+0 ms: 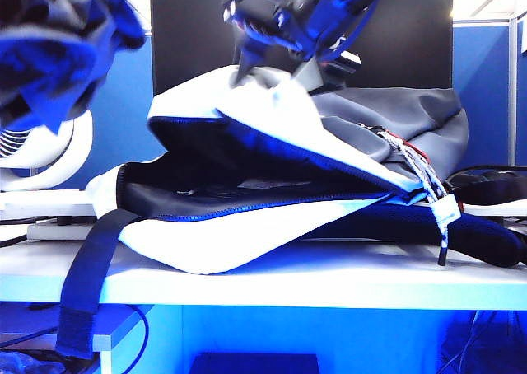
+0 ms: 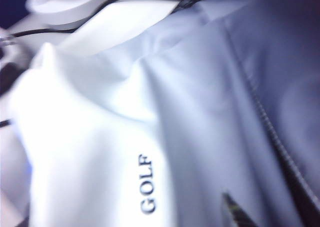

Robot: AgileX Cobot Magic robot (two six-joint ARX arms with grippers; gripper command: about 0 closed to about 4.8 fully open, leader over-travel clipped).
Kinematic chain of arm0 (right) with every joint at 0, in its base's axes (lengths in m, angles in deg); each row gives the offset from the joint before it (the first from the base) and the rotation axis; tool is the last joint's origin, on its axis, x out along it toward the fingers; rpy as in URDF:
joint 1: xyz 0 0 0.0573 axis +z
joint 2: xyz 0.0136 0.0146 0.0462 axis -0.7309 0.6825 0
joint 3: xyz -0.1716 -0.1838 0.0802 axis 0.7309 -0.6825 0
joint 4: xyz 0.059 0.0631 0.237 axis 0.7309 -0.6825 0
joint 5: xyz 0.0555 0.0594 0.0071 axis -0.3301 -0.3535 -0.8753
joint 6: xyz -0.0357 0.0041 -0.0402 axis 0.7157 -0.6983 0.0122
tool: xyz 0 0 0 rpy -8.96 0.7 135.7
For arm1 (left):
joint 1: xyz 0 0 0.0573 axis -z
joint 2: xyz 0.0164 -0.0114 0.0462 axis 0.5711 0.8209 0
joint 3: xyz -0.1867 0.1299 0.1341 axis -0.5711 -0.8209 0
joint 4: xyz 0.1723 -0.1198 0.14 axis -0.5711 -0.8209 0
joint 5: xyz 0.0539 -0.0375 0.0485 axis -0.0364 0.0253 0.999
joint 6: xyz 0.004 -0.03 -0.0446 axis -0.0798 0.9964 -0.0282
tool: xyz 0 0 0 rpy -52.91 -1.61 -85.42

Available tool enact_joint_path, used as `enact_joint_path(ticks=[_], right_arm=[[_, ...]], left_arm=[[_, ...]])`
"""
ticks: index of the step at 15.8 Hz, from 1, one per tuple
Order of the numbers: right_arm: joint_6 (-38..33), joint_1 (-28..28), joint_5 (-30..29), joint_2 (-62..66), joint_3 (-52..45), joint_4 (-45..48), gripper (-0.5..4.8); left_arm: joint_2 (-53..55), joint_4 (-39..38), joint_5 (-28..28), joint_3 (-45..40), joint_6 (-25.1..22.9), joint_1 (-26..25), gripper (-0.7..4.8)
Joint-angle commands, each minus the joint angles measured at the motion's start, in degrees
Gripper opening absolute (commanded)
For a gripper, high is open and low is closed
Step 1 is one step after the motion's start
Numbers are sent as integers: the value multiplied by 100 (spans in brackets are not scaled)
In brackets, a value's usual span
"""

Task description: Take the gray clothes out of the backpack.

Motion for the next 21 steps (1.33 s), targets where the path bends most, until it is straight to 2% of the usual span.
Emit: enact_joint_path(ticks=[1,3,4,5,6,7,8,9,10,11,13,14,15,17,19,20,21], right_arm=[[-409,15,-715,-511,59,111,379],[-730,15,-1349,-833,59,74,381],[-807,15,-1519,-1099,57,-81,382],[-837,20,-1528,-1296,59,-225,382],[-839,22,-1528,-1473,57,-341,382],[-839,20,-1532,-1648,57,-420,382],[-850,20,-1537,-1799,57,-455,382],[-901,20,-1637,-1921,59,-450,382],[-962,20,-1729,-2013,59,-450,382],[-973,20,-1784,-2124,59,-448,382],[-975,20,-1788,-2258,59,-448,382],[-973,20,-1821,-2369,59,-455,382],[-970,20,-1843,-2463,59,-452,382],[-896,0,-1733,-2699,57,-474,381],[-570,-9,-1235,-2970,57,-710,367],[-321,-11,-1043,-3099,57,-909,292],[66,-11,-796,-3283,57,-1246,152]], left_arm=[[820,1038,50,37,131,-11,-4],[1526,1781,101,50,136,-17,-4],[2041,2358,310,70,136,-20,-4],[2406,2514,728,199,138,-20,-4],[2675,2511,863,376,138,-37,-4],[2938,2509,826,595,138,-94,-4],[3193,2509,780,831,138,-138,25],[3359,2509,675,986,131,-173,178],[3421,2503,446,1058,136,-203,295],[3427,2505,291,1069,131,-212,371],[3416,2505,293,1073,136,-214,456],[3348,2409,291,1073,286,-186,479],[3228,2321,186,1073,485,-186,479],[2680,1895,-472,1073,903,-186,479],[1912,1261,-994,1073,1097,-188,468],[1537,973,-1287,1071,1099,-190,349],[957,468,-1569,1069,1099,-192,83]])
